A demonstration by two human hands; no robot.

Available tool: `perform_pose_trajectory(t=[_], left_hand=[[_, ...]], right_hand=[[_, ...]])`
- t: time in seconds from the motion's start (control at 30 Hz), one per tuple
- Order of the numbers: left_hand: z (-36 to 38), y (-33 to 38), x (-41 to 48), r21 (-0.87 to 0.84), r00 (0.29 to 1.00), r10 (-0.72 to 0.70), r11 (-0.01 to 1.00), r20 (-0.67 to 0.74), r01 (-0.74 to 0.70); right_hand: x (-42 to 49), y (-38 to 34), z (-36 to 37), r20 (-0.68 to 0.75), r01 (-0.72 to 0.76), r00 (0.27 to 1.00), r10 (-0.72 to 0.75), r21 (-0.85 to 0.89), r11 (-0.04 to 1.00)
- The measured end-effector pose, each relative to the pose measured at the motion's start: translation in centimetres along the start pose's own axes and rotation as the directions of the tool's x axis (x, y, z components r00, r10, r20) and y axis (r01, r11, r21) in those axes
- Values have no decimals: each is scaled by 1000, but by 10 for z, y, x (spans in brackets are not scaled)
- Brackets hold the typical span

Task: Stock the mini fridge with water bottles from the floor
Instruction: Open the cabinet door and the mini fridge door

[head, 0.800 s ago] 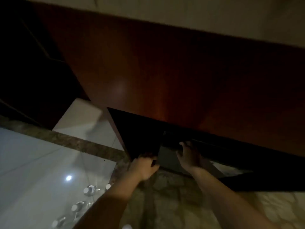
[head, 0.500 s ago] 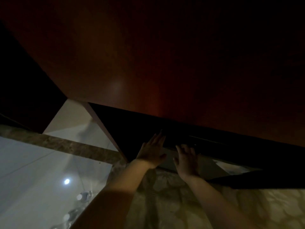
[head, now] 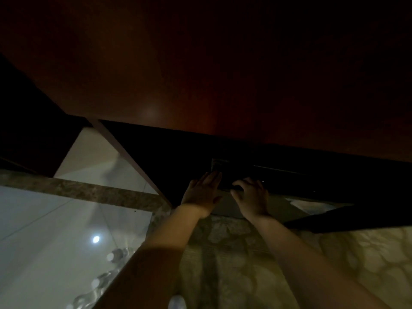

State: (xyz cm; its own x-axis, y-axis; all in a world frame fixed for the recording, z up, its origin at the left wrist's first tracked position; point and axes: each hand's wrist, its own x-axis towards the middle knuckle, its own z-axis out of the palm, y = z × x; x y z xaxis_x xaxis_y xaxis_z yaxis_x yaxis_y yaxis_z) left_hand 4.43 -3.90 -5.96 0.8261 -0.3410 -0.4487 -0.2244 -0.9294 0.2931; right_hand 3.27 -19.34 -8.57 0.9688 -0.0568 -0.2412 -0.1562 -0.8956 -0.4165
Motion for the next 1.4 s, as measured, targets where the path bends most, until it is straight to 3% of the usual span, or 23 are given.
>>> perform_pose_trajectory(t=[0.1, 0.27, 0.47, 0.57, 0.7, 0.97, 1.1, 1.27, 1.33, 1.4], left_hand=[[12, -2, -33, 8, 999, 34, 999, -28, -34], [35, 5, -81, -56, 992, 81, 995, -93, -86], [60, 37, -107, -176, 972, 111, 973, -209, -149], [76, 65, -109, -414, 990, 63, 904, -123, -108], [94, 113, -107, -633, 993, 59, 774, 105, 21], [110, 231, -83, -752, 980, 40, 647, 197, 125], [121, 283, -64, -708, 983, -1, 693, 185, 134], [134, 329, -54, -619, 999, -52, 784, 4, 43], [137, 343, -49, -432, 991, 20, 899, -129, -74], [136, 357, -38, -195, 956, 198, 951, -215, -240]], right_hand=[[-22, 5, 4, 35, -3, 999, 2, 34, 999], [-74, 22, 6, -12, 134, 991, -134, 35, 990], [-120, 44, -8, -16, 78, 997, -77, 63, 995], [-146, 63, -18, -15, 51, 999, -50, 89, 995], [-187, 95, -29, -3, 41, 999, -41, 128, 991], [-251, 173, -54, 43, 126, 991, -127, 25, 992], [-274, 221, -69, 48, 55, 997, -56, 34, 998], [-286, 277, -98, 12, 9, 1000, -9, -66, 998], [-287, 302, -109, 17, -3, 1000, 4, -99, 995], [-285, 326, -119, 6, -26, 1000, 27, -106, 994]])
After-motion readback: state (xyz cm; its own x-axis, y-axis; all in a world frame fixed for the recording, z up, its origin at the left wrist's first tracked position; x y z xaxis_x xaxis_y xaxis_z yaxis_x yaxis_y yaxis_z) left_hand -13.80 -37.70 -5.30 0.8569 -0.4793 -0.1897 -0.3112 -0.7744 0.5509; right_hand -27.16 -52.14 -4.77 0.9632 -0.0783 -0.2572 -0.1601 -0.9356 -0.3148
